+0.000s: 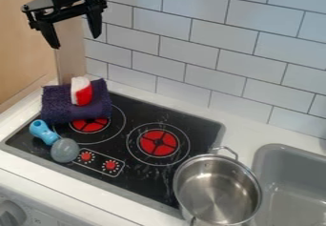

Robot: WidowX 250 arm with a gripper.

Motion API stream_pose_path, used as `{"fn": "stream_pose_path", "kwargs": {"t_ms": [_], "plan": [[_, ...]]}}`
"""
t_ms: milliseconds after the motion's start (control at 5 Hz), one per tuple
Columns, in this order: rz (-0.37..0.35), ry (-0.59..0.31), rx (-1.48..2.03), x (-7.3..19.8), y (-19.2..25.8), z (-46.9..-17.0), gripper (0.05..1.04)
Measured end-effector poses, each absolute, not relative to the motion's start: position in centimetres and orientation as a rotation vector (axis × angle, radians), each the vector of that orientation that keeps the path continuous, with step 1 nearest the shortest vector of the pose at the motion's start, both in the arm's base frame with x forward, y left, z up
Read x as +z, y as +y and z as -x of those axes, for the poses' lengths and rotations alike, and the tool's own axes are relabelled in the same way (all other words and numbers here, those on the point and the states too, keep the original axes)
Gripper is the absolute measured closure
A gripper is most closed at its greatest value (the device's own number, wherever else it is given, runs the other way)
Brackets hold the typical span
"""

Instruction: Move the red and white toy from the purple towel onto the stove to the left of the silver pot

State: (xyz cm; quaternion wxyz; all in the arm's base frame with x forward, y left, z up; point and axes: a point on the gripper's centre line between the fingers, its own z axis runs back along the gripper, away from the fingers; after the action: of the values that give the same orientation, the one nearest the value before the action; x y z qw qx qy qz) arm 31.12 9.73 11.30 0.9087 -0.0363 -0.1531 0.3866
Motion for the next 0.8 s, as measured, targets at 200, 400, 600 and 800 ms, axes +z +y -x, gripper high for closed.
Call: {"fn": "stream_pose_path", "kwargs": {"t_ms": [200, 400, 600, 800], "plan": [[0.071, -0.255, 0.804, 9.6, 9.4, -30.1, 0.085], [0.067, -0.231, 0.807, 8.7, 10.1, -30.2, 0.085], [0.058, -0.201, 0.808, 7.5, 10.3, -30.5, 0.085], [0.079, -0.163, 0.804, 5.8, 10.0, -30.7, 0.085]]}}
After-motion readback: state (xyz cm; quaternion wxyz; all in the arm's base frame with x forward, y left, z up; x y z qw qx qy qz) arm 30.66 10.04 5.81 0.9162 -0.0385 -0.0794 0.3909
